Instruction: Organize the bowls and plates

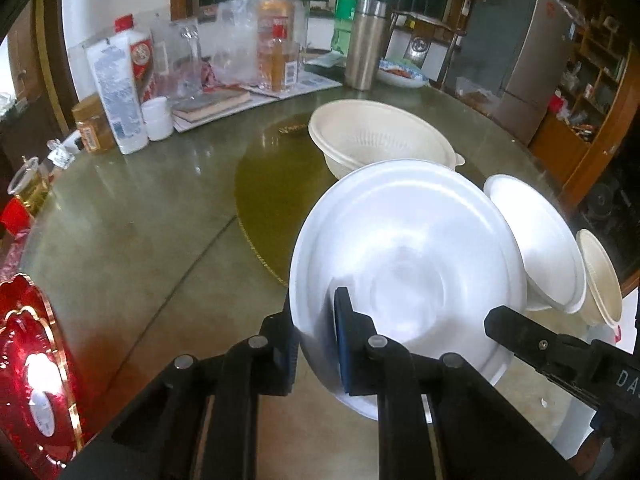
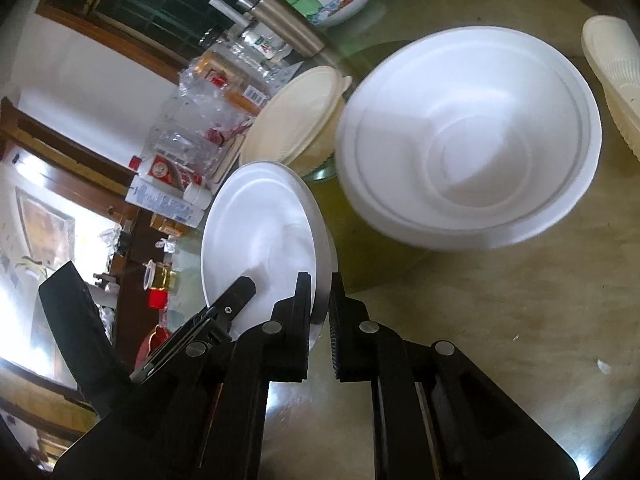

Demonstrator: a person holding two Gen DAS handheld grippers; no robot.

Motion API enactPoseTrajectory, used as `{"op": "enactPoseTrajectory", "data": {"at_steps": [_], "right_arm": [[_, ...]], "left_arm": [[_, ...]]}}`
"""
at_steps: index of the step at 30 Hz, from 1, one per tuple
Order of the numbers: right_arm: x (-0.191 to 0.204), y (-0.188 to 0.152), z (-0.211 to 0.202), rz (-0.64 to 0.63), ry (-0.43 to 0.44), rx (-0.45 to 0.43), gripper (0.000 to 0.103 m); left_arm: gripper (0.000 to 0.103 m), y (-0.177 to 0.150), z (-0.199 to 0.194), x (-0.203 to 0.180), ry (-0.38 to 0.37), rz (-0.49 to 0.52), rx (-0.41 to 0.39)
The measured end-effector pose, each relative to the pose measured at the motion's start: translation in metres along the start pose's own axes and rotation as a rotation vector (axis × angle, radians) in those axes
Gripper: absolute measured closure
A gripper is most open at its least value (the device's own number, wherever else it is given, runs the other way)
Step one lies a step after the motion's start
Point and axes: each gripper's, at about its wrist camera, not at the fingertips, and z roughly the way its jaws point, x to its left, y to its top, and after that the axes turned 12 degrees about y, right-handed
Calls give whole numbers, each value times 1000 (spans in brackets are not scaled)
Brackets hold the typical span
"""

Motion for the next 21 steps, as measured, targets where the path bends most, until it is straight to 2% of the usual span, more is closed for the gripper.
{"op": "enactPoseTrajectory", "data": {"at_steps": [12,21], "right_arm": [[26,-21,-10,-81,23,1,95],[44,-34,-14,-137,40,2,95]], "left_arm": [[88,-13,-26,21,12,-35,-52],[88,-21,-46,32,49,-49,-108]]}}
